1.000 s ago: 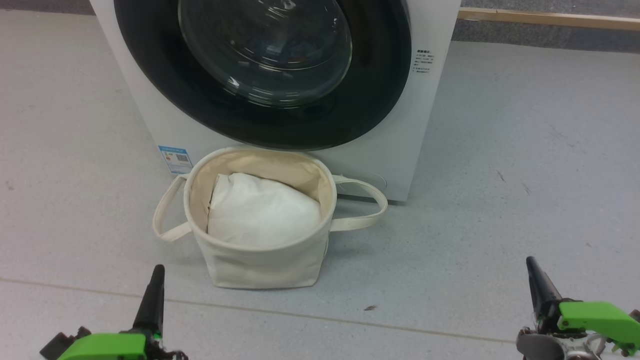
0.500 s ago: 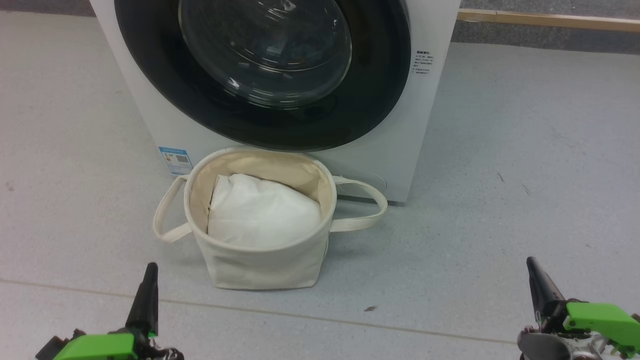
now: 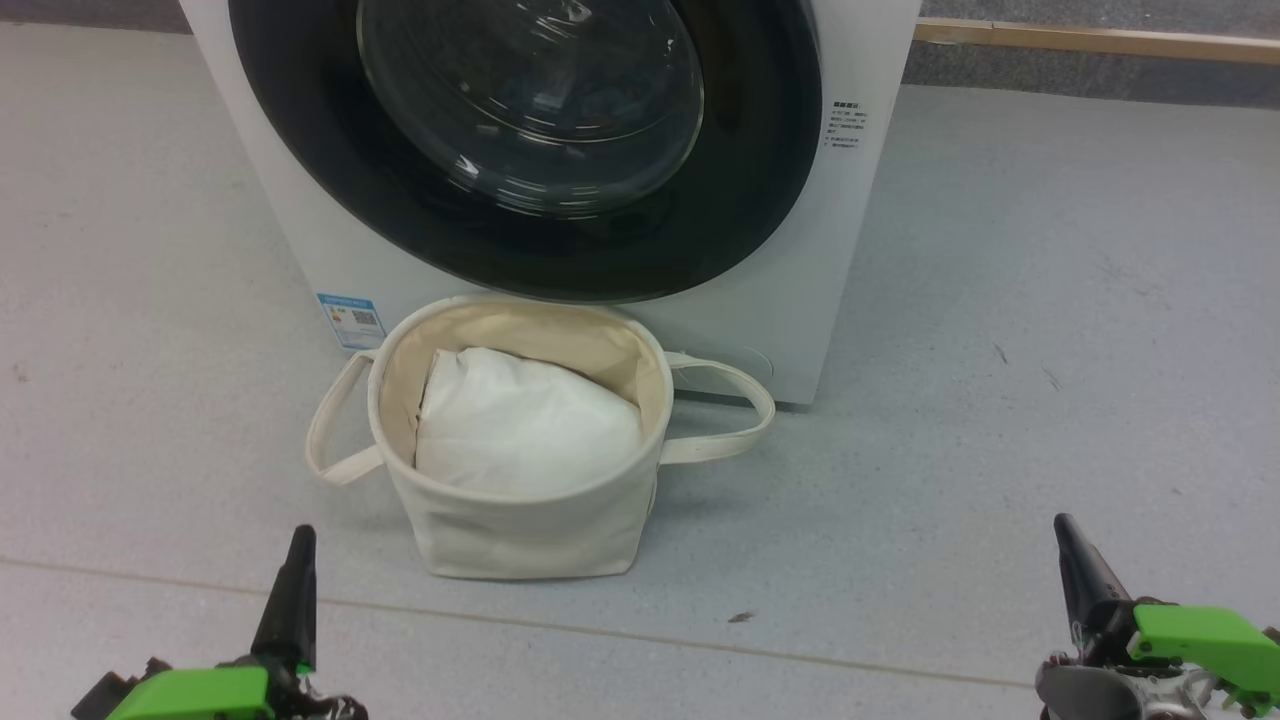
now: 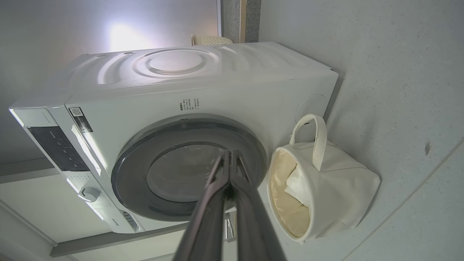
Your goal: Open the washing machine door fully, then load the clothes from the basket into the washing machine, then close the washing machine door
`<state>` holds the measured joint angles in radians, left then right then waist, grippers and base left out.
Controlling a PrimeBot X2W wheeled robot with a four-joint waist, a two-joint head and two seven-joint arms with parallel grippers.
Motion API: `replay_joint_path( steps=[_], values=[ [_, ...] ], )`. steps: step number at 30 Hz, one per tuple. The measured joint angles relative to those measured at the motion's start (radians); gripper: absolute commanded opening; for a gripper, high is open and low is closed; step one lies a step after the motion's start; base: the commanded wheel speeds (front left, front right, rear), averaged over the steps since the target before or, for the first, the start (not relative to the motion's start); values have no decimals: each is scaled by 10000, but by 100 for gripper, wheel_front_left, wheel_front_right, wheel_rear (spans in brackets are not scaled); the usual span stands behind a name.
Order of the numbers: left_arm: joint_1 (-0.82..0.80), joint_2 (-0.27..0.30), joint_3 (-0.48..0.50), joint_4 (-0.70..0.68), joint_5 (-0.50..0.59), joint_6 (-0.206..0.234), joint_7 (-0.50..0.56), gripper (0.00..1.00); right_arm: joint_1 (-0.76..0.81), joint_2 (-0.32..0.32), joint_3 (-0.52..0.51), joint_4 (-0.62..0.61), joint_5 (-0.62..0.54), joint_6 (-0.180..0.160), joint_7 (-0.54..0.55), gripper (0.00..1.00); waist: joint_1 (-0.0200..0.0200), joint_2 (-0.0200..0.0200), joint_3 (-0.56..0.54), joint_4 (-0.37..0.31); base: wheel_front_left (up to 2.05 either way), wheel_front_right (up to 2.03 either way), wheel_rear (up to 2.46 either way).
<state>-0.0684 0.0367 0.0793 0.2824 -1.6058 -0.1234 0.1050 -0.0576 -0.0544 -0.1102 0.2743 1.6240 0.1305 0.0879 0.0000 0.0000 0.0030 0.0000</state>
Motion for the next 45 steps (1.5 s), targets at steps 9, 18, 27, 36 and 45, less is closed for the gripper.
replay_joint_path(
  steps=[9,18,27,36,45],
  values=[
    [0,0,0,-2,0,0,0,0,0,0,-29,2,0,0,4,0,0,0,0,0,0,0,0],
    [0,0,0,-2,0,0,0,0,-1,4,-42,2,0,0,54,0,0,0,0,0,0,0,0],
    [0,0,0,-2,0,0,0,0,-1,8,-54,2,-2,0,75,0,0,0,0,0,0,0,0],
    [0,0,0,-2,0,0,0,0,-1,12,-77,4,-4,0,77,0,0,0,0,0,0,0,0],
    [0,0,0,-2,0,0,0,0,-2,17,-96,4,-46,0,79,0,0,0,0,0,0,0,0]
  ],
)
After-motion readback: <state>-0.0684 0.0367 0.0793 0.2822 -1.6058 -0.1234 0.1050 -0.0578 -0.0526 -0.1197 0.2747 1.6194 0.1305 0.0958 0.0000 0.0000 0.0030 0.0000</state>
